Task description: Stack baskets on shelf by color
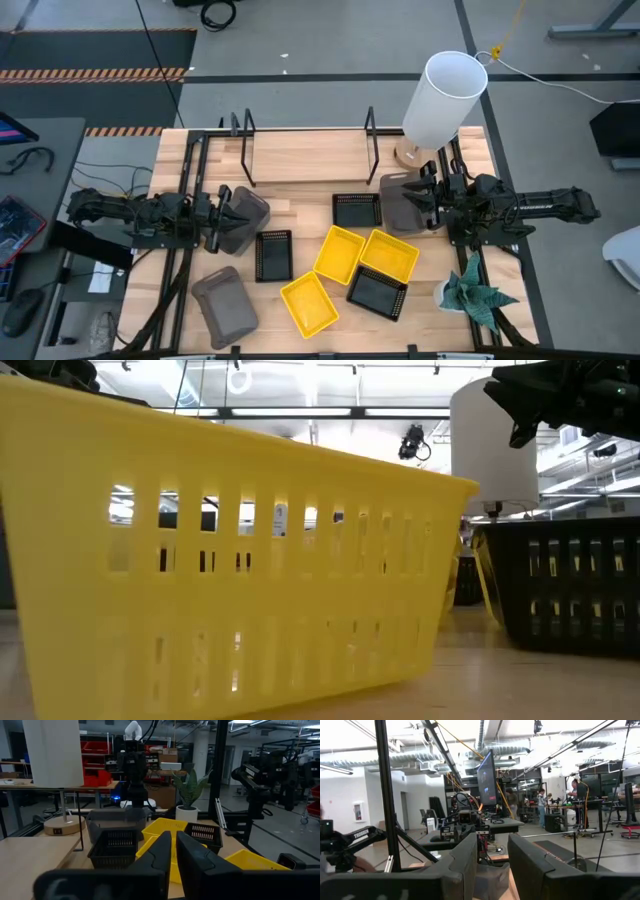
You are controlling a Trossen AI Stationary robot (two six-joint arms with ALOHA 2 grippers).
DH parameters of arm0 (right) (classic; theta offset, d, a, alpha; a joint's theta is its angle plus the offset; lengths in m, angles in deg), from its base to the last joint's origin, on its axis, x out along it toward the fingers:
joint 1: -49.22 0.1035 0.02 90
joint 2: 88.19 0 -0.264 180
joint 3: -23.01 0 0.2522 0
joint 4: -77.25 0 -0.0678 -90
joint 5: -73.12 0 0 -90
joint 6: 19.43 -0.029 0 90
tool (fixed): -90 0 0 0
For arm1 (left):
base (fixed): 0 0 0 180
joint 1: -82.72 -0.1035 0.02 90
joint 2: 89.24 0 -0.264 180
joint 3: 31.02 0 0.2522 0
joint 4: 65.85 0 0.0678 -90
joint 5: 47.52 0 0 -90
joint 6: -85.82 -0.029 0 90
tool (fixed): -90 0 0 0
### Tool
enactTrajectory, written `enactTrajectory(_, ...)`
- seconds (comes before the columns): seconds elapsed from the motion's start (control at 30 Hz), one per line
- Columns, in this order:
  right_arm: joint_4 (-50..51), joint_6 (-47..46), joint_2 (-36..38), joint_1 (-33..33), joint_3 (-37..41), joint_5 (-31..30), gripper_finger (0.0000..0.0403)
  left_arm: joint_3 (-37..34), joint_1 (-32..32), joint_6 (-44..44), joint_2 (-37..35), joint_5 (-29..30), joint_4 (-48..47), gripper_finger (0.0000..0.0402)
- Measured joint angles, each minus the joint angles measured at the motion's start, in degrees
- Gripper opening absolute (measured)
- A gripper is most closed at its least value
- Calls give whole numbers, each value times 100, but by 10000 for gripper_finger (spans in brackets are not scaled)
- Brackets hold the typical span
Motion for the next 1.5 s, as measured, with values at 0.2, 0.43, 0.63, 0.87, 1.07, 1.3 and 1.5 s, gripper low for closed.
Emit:
enactTrajectory(0.2, 2, 0, 0, 0, 0, 2, 116, 2, -2, 2, 0, 1, 2, 28)
enactTrajectory(0.43, 0, 0, 0, 1, -1, 2, 116, 0, 0, 0, 0, 0, 2, 28)
enactTrajectory(0.63, 0, 0, 0, 1, 1, 2, 116, 2, -2, 0, 0, 0, 2, 36)
enactTrajectory(0.87, 2, 0, 0, 1, -1, 2, 116, 0, -1, 1, 0, 2, 1, 29)
enactTrajectory(1.07, 2, 0, 0, -1, 1, 2, 116, 2, -2, 0, 0, 2, 2, 26)
enactTrajectory(1.3, 1, 0, 0, 2, -1, 2, 116, 2, -1, 0, 0, 1, 2, 35)
enactTrajectory(1.5, 2, 0, 0, 0, -1, 2, 116, 1, -1, 2, 0, 2, 2, 32)
